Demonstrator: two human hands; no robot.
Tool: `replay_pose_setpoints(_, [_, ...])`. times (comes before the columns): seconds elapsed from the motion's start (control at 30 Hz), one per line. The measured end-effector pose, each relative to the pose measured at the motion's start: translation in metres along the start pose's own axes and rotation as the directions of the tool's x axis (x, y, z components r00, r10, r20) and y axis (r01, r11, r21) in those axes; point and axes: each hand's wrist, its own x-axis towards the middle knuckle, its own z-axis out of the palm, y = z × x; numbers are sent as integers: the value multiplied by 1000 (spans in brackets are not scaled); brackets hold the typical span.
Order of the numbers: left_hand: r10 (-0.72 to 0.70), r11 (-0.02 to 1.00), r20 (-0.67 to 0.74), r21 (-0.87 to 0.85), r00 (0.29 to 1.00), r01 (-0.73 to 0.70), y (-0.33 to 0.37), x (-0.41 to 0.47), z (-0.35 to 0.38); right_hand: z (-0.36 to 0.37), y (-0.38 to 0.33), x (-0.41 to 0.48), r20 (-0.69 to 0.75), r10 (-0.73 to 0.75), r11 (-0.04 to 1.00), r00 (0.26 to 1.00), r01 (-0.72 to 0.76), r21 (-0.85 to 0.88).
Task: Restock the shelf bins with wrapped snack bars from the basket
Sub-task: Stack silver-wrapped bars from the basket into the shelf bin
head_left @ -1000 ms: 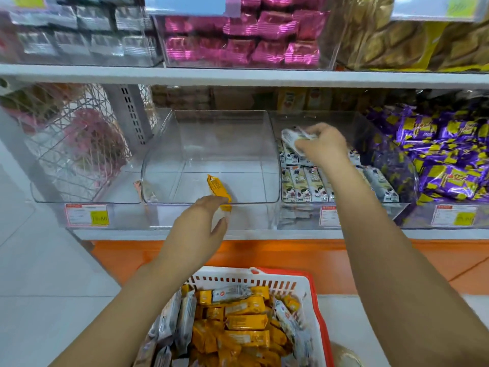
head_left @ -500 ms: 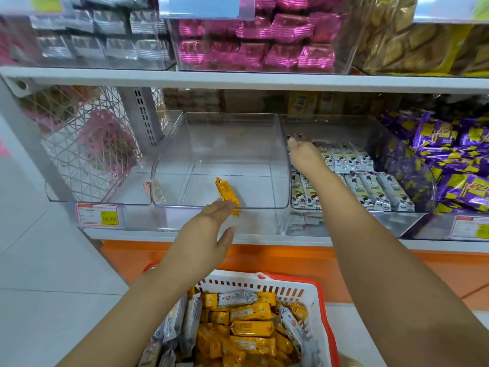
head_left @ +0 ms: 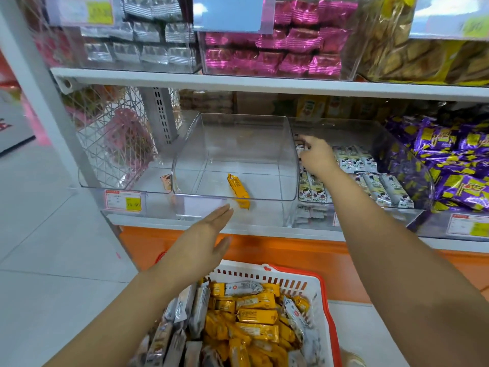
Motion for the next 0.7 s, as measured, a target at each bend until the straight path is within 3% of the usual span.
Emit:
replay_pose_setpoints(0.13, [-52,998,20,29,998,52,-17,-15,3,-20,-23,-42,-185,-86,995,979,94,33])
replay_pose_setpoints(0.23, [-105,991,129,99,986,92,-30,-32,12,-18,-36,-97,-147,-214,969,966,228,89])
replay_pose_setpoints(0.3, [-175,969,240,215,955,124,-41,-47,22,4,-35,-133,-14,-250,961,968,250,122])
replay_pose_setpoints(0.4, [-307,912,360,376,881,165,-63,-73,39,59,-20,-181,323,-172,985,931,150,90])
replay_pose_setpoints(0.53, [-487,851,414,421,769,312,-89,-109,53,128,-2,-244,702,43,997,711,18,-80])
replay_pose_setpoints(0.6, [-517,847,442,387,733,364,-98,-121,58,153,5,-274,788,136,990,601,-52,-131])
replay_pose_setpoints(0.7, [-537,840,440,359,720,407,-105,-130,70,178,9,-315,768,230,972,598,-181,-149])
